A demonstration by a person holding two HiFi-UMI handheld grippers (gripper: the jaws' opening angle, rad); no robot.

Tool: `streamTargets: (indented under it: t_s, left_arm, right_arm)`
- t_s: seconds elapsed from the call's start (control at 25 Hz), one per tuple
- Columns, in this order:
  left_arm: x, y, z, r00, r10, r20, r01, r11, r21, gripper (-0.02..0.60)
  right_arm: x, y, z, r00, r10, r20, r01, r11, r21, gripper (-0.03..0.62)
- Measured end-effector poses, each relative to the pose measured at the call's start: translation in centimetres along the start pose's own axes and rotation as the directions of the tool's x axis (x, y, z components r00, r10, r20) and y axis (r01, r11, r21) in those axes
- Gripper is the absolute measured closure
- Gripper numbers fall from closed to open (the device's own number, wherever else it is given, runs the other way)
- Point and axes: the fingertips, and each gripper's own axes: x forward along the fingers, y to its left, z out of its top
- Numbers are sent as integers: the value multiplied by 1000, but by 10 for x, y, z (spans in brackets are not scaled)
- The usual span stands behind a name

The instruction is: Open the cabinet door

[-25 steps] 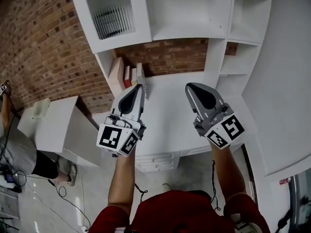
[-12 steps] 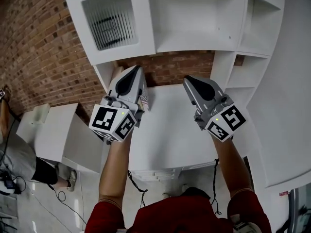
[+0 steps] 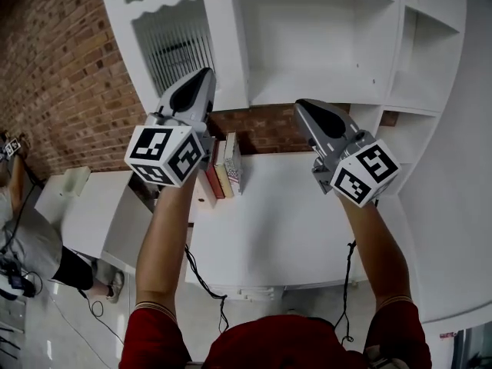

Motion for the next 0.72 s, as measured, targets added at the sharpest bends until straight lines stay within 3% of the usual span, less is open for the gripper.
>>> streamTargets:
  t_s: [0.44,0.72]
  left_arm:
    - [74,36,48,996,80,31,-83,992,94,581]
    - [109,60,51,990,139,15,-140,977,158,529]
  right_arm:
    - [16,-25,15,999,52,-11,-53,994,-91,582]
    - [20,-36,13,997,72,-10,-73,990,-120,582]
